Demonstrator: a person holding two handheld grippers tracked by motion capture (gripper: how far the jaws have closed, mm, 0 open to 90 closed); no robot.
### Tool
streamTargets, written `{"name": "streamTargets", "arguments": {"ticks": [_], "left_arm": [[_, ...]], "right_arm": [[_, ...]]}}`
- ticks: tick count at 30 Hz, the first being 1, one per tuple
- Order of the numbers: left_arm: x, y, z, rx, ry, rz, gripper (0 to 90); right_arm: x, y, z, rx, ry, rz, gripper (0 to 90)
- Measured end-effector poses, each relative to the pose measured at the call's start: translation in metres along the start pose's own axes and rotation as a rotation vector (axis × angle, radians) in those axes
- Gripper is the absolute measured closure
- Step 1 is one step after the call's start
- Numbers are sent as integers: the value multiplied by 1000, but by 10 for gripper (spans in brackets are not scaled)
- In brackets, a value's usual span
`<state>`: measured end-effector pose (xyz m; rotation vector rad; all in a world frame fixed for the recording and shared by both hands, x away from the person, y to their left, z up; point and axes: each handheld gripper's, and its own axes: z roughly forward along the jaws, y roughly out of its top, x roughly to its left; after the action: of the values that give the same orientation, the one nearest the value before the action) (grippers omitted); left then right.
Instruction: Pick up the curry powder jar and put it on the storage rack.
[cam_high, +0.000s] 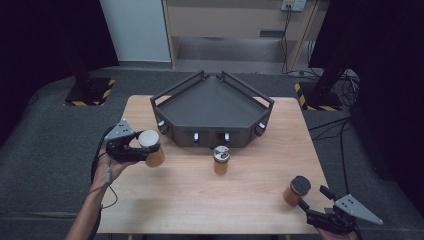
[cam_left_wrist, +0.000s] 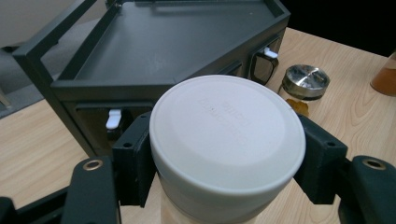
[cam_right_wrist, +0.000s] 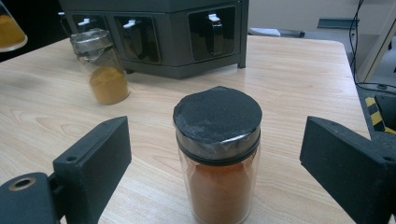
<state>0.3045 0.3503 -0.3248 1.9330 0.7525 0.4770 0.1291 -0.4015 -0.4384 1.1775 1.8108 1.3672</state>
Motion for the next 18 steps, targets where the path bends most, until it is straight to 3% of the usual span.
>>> {"name": "streamTargets", "arguments": {"ticks": [6, 18], "left_arm": [[1, 12, 5, -13, -24, 5, 322], [1, 46, 19, -7, -32, 20, 323]], "right_arm": [[0, 0, 0, 0, 1, 0, 89], [-1, 0, 0, -2, 4, 1, 90]]}}
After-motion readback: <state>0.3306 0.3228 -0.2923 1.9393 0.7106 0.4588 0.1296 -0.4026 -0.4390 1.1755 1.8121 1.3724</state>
